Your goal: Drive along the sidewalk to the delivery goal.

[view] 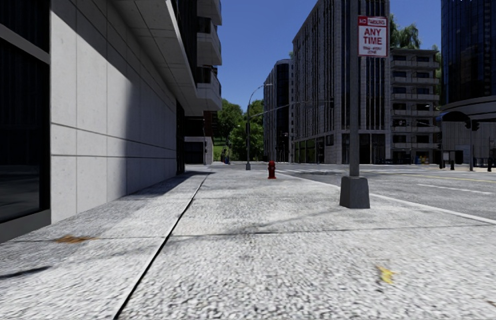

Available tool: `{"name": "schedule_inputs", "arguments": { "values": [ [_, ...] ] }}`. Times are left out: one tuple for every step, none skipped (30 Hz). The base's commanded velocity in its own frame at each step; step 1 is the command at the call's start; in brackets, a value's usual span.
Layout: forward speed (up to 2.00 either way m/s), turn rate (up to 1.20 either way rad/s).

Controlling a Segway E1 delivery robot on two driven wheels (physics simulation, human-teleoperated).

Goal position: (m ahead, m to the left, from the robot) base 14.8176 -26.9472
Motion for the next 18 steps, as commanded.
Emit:
{"name": "schedule_inputs", "arguments": {
  "values": [
    [2.00,0.00],
    [2.00,0.00],
    [2.00,0.00],
    [2.00,0.00],
    [2.00,0.00],
    [2.00,0.00],
    [2.00,0.00],
    [2.00,0.00],
    [2.00,0.00],
    [2.00,0.00],
    [2.00,0.00],
    [2.00,0.00],
    [2.00,0.00],
    [2.00,0.00],
    [2.00,0.00],
    [2.00,0.00],
    [2.00,0.00],
    [2.00,0.00]
  ]
}}
